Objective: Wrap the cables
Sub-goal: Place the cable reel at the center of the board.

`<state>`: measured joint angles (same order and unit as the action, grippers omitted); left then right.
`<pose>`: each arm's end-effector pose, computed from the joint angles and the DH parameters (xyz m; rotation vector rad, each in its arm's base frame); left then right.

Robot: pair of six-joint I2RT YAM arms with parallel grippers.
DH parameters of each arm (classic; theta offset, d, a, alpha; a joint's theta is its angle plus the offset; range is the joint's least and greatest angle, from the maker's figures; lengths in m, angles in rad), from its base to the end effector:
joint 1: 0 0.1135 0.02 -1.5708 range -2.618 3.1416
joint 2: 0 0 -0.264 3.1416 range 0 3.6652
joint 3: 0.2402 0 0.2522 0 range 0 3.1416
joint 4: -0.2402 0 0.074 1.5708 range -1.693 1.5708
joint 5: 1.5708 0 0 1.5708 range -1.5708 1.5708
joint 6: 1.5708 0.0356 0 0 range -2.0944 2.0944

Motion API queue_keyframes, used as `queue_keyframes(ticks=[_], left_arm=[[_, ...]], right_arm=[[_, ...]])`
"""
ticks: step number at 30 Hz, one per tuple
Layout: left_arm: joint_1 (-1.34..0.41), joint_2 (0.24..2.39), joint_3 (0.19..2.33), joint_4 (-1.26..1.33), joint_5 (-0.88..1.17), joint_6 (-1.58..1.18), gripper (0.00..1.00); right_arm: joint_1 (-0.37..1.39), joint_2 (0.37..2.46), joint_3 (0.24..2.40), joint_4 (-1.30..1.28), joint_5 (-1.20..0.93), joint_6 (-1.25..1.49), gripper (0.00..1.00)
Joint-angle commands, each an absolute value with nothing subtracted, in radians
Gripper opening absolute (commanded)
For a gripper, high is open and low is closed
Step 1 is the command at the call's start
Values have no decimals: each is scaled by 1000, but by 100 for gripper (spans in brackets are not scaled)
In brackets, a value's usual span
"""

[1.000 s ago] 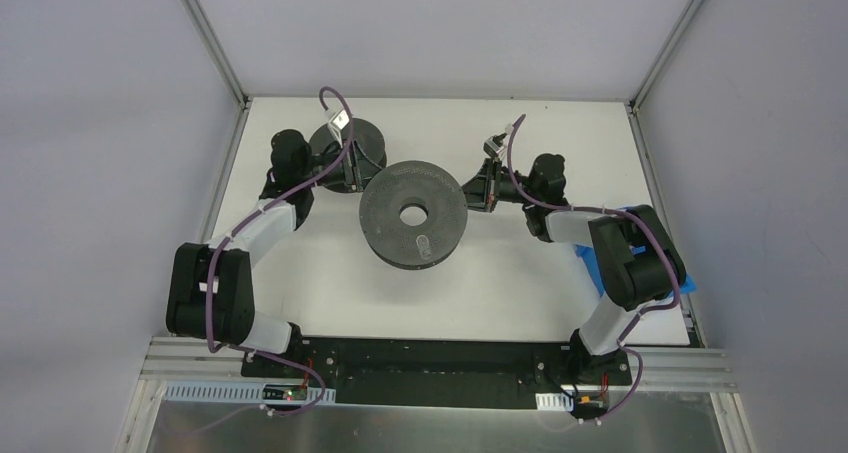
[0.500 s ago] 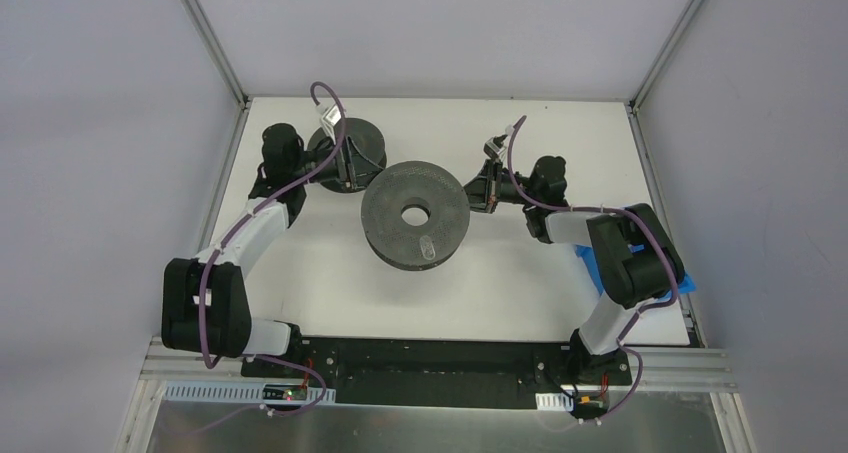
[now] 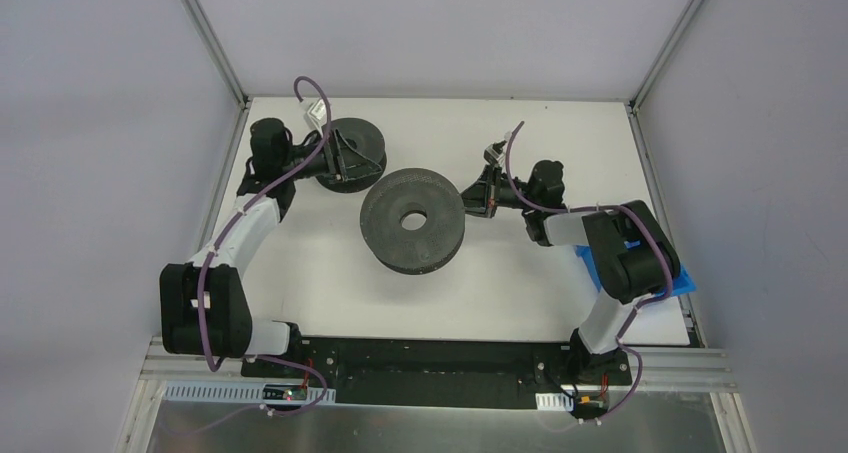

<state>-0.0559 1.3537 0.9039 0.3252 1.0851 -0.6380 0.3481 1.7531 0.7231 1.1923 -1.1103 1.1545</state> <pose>0.2975 -0.0482 0.3076 0.3616 1.8030 -1.4076 0.3031 0.1439 0.2085 -0.4202 1.8161 1.8921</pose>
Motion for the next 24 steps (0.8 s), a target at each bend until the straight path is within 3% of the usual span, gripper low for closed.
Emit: queue_keyframes(ticks=[1,13,19,24], left_arm=[[-38,1302,987,266,1024,-576,49],[-35,1175,1024,44,789,-405,49],[-36,1054,948,-39,624,-345,49],[-52,985,880,-69,615,-299,50]], right_arm=[[339,1761,735,1267,-1092,1164,0],[325,1790,733,1260,-1046,1140,0],[298,1862,772,1208,-1027,1076,0],[256,1922,825,1128,-1005,1021,0]])
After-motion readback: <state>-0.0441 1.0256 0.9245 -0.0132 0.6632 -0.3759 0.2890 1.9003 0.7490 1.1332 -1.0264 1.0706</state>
